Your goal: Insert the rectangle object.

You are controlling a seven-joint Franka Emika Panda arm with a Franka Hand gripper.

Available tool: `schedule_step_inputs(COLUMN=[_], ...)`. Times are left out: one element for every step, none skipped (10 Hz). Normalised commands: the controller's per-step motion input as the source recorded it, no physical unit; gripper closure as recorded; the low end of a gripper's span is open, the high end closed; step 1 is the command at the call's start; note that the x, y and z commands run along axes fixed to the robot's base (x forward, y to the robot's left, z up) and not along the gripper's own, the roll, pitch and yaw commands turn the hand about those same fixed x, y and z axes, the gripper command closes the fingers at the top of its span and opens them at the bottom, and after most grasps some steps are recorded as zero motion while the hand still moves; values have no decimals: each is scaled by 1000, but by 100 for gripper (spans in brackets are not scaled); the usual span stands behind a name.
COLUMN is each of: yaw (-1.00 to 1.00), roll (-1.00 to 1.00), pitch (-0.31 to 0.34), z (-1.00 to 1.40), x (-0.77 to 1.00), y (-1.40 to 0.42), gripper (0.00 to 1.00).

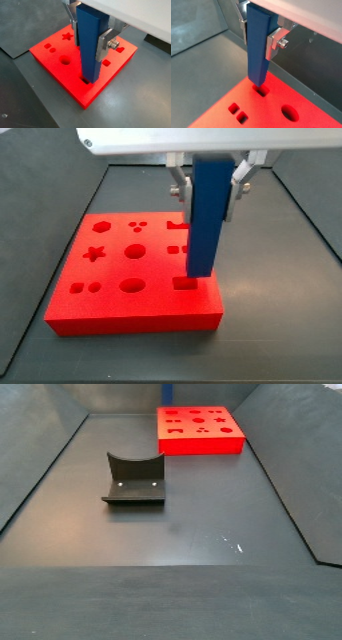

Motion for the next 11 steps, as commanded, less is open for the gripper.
schedule_step_inputs(yaw=[51,0,0,0,0,94,197,91,0,-74,-129], roll=[34,0,81,99,0,4,9,0,-29,0,0], pitch=[-56,0,0,-30,0,0,-4,-83,-96,-44,-50], z=[-309,-40,-380,-406,-23,-191,-409,-357,-151,-34,-20], x=[-86,0,0,-89,0,0,0,-331,-334,-243,-320], y=[-17,0,-46,-31,0,0,0,66,9,0,17], gripper=[100,100,100,100,100,100,100,100,100,100,100])
